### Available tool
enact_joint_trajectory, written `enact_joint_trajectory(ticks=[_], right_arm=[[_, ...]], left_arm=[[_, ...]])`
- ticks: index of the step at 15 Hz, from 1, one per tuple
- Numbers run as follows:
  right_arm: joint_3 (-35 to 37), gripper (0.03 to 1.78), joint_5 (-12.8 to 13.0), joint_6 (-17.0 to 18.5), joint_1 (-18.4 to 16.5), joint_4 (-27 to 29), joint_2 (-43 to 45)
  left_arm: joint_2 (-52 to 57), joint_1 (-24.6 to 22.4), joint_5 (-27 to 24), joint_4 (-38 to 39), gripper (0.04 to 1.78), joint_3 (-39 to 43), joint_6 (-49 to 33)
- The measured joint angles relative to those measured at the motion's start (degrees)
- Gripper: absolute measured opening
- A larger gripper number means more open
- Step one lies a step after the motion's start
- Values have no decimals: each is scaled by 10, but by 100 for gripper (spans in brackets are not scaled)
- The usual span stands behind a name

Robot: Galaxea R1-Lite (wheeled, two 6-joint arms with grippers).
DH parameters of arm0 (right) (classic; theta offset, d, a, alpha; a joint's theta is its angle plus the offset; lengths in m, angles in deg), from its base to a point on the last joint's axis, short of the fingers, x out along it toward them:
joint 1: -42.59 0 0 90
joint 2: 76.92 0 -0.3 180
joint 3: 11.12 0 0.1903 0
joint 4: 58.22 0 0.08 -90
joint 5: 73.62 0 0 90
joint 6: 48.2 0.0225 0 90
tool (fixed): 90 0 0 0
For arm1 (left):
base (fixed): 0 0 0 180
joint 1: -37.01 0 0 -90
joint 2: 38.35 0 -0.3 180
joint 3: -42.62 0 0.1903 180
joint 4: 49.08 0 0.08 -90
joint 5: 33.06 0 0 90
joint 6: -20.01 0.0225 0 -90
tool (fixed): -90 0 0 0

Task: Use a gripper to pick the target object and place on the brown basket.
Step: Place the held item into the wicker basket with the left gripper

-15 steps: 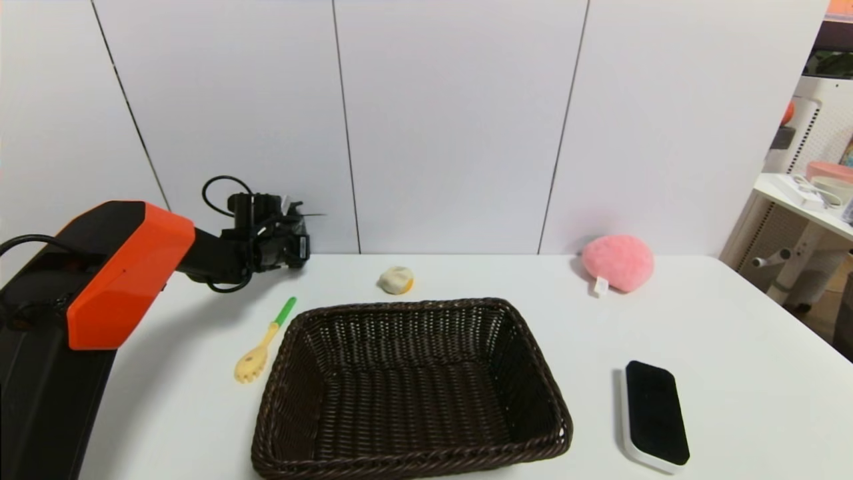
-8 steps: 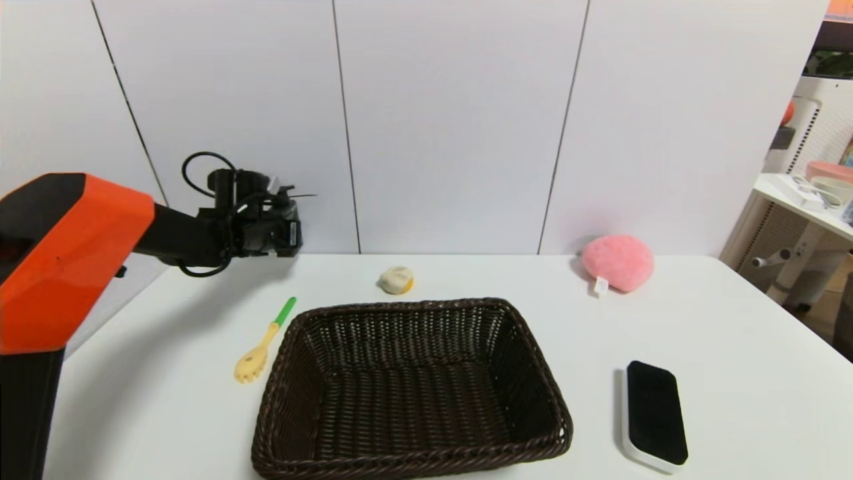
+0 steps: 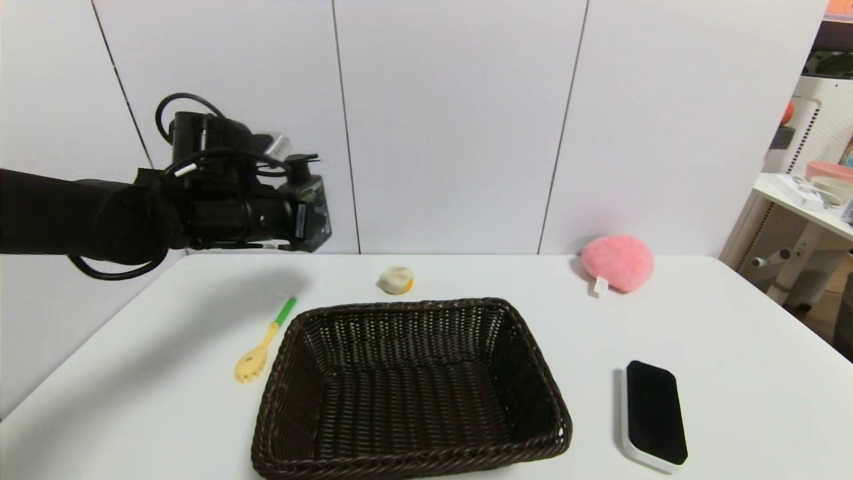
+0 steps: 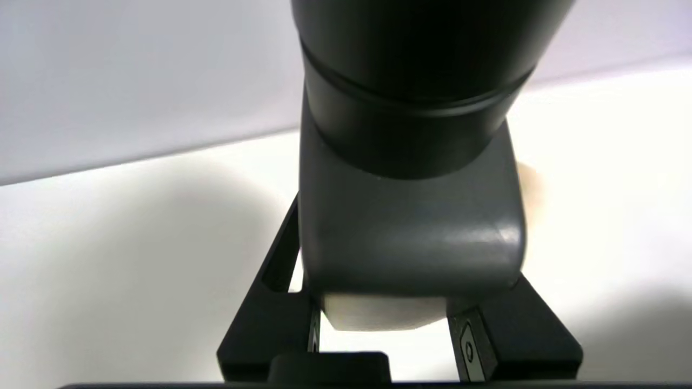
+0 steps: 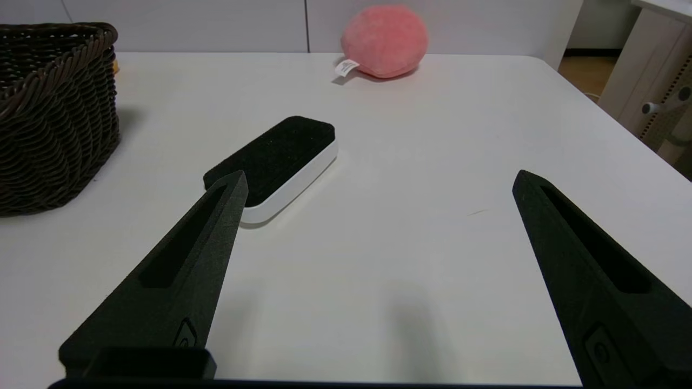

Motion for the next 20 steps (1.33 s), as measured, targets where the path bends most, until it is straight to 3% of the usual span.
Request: enact_joint_trajectory(ticks=[7, 10, 11, 16, 20], right_arm=[[0, 169, 0, 0, 0, 0, 0], [0, 169, 0, 0, 0, 0, 0], [0, 169, 0, 0, 0, 0, 0], [0, 169, 0, 0, 0, 0, 0], [0, 169, 0, 0, 0, 0, 0]], left_arm=[[172, 250, -13, -20, 65, 177, 1], [199, 318, -12, -21, 65, 239, 1], [203, 328, -11, -21, 65, 250, 3], [211, 336, -7, -19, 114, 273, 9], [220, 335, -8, -19, 137, 265, 10]])
